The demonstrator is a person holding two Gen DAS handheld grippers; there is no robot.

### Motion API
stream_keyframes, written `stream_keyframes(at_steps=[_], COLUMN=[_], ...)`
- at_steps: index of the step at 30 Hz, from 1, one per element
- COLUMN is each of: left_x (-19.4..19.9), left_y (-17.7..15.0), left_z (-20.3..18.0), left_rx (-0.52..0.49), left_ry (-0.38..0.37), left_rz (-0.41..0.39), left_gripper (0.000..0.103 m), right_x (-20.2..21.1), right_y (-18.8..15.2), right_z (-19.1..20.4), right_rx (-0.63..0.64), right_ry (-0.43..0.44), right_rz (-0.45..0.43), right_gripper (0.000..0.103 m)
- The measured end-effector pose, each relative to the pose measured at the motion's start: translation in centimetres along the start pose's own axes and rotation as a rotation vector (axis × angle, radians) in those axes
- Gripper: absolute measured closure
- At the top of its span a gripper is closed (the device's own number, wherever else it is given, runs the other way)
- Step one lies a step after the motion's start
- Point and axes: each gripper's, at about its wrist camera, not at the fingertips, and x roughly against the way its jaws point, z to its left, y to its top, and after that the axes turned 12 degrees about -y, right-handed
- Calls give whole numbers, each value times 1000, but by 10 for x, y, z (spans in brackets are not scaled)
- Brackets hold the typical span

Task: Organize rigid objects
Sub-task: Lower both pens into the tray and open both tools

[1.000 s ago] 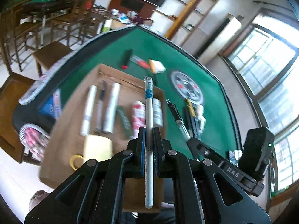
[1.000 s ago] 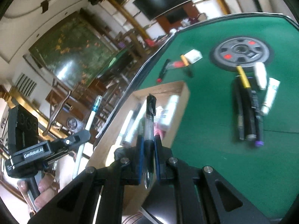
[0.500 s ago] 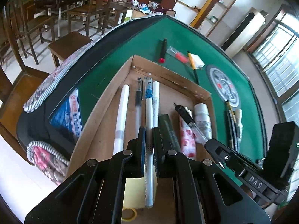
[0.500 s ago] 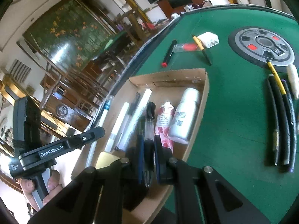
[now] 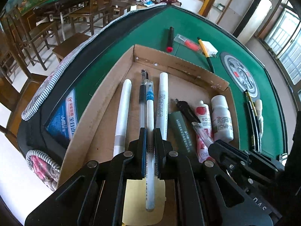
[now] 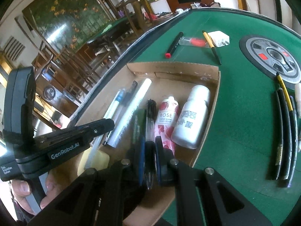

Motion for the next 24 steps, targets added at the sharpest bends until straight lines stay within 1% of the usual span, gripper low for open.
stream_keyframes(at_steps=[2,7,9,10,11,13,14,16,17,18,21,24], left_x=[-1,-4,-4,-4,-3,0,1,3,5,8,24,39], left_y=[0,0,0,-1,-1,-4,-6,-10,-13,-16,-25,-32], left_z=[0,0,-1,-2,-3,-5,-7,-13,-16,-17,-25,-35], left_rx=[-2,-7,-12,-17,-18,-17,-22,-33,-38,-42,-43,-47], left_ry=[0,-2,-4,-12,-25,-46,-44,-18,-21,-25,-29,-41], left_rz=[8,32,30,30,31,28,31,58,56,48,5,-17], left_gripper=[96,96,86,76,68,61,61,61,61,61,61,61], right_x=[-1,-4,-5,-4,-4,-1,1,11,17,23,46,68], right_y=[1,1,1,2,1,0,-1,-4,-6,-8,-14,-22], right_z=[1,-4,-4,-4,-4,-5,-6,-10,-12,-15,-29,-44], right_rx=[7,-11,-18,-16,-17,-31,-38,-46,-50,-60,-95,-130], right_ry=[-14,-14,-13,-15,-16,-9,0,15,19,29,47,70], right_rz=[5,44,47,50,53,63,62,43,31,18,-14,-48], right_gripper=[94,92,93,93,93,92,92,79,69,67,67,67])
